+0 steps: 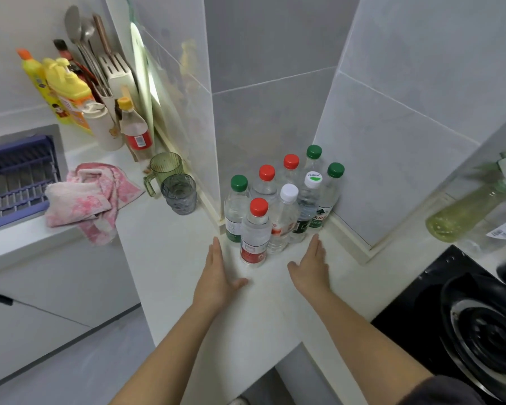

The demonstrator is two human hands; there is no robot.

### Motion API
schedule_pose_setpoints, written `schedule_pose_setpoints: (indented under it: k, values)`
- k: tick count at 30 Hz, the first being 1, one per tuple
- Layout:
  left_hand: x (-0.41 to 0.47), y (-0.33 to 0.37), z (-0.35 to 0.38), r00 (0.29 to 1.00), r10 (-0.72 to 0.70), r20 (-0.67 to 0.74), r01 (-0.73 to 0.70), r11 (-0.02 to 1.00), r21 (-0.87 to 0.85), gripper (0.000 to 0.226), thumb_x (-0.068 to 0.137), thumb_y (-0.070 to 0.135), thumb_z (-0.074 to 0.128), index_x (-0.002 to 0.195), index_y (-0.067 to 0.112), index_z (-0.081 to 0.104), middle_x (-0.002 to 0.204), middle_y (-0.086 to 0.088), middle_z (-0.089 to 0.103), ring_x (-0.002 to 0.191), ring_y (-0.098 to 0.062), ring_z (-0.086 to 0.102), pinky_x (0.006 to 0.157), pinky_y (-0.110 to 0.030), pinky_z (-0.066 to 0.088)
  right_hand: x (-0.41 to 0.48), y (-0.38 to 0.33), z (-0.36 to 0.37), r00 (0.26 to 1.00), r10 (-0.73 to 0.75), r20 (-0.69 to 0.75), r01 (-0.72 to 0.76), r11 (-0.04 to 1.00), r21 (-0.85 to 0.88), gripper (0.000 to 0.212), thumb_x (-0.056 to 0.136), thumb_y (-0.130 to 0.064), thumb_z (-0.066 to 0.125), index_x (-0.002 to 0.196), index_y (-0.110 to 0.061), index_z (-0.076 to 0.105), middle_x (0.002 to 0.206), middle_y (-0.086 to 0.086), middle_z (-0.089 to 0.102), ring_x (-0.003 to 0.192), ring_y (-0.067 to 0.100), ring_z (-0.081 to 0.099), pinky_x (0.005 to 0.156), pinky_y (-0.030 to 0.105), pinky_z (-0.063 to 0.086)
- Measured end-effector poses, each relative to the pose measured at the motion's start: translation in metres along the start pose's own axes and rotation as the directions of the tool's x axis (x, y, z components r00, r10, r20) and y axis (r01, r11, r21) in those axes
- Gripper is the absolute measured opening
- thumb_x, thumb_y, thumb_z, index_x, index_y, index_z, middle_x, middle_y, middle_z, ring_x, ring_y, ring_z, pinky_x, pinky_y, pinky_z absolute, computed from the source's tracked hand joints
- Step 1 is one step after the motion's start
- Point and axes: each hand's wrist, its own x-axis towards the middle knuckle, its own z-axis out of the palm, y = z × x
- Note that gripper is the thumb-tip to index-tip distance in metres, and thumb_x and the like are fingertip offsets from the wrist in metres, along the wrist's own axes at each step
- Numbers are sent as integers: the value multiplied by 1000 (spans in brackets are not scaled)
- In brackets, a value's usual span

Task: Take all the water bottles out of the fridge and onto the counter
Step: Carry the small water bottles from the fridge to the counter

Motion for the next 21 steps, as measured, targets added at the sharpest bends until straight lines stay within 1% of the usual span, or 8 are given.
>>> schedule_pose_setpoints:
  k: [2, 4, 6, 9, 13, 15, 17, 21]
  values:
    - [-24, -5, -3, 999, 18, -32, -16, 997, 74, 119, 76, 38, 81, 155, 19, -5, 164, -5, 2, 150, -19, 9, 118, -32, 18, -21, 13, -4, 996, -79, 40, 82, 993, -89, 92, 93, -29, 57, 156, -14, -8, 165, 9, 1, 152, 25, 2, 119, 48, 18]
    - [-52, -8, -5, 994, 80, -79, -68, 987, 145, 114, 77, 44, 78, 156, 22, -1, 164, -7, 2, 150, -23, 6, 119, -34, 15, -40, 25, -11, 985, -147, 89, 160, 974, -158, 92, 94, -38, 55, 156, -22, -11, 166, 5, -5, 152, 25, -3, 120, 51, 12]
    - [-80, -10, -6, 984, 120, -128, -90, 971, 220, 111, 77, 52, 74, 155, 24, 0, 164, -8, 2, 151, -26, 2, 121, -40, 13, -57, 35, -20, 965, -228, 130, 252, 943, -218, 92, 94, -47, 52, 154, -29, -15, 165, 2, -11, 152, 26, -8, 120, 55, 7]
    - [-123, -6, -5, 968, 122, -220, -40, 939, 343, 110, 78, 60, 69, 155, 28, -2, 164, -7, -1, 150, -29, -2, 120, -49, 12, -83, 47, -37, 921, -350, 170, 386, 878, -284, 92, 93, -59, 46, 151, -35, -21, 164, -1, -18, 151, 25, -17, 117, 60, -1]
    - [-189, 3, 2, 927, 121, -354, 58, 889, 455, 106, 78, 68, 60, 155, 30, -2, 164, -6, -3, 150, -30, -6, 118, -53, 10, -117, 60, -57, 836, -500, 225, 549, 757, -355, 94, 92, -68, 35, 138, -37, -40, 161, -1, -26, 149, 26, -23, 116, 61, -5]
    - [-223, 7, 6, 908, 103, -407, 110, 878, 467, 104, 79, 69, 57, 154, 30, -2, 164, -6, -2, 150, -30, -7, 118, -53, 7, -136, 66, -62, 783, -569, 251, 620, 691, -371, 94, 91, -70, 33, 134, -37, -44, 161, -1, -28, 149, 27, -23, 116, 61, -5]
    - [-259, 10, 11, 885, 85, -457, 145, 884, 445, 100, 80, 70, 54, 154, 31, -1, 164, -6, 0, 150, -28, -8, 118, -52, 5, -154, 72, -62, 725, -633, 272, 687, 634, -356, 94, 90, -71, 30, 134, -36, -45, 159, -1, -30, 148, 28, -24, 117, 61, -6]
    - [-332, 7, 18, 839, 47, -542, 192, 907, 376, 91, 83, 79, 35, 152, 35, -5, 163, 1, -2, 149, -18, -15, 121, -49, 4, -193, 75, -58, 620, -707, 341, 783, 531, -323, 90, 91, -73, 24, 135, -36, -46, 157, -1, -34, 147, 27, -28, 118, 58, -8]
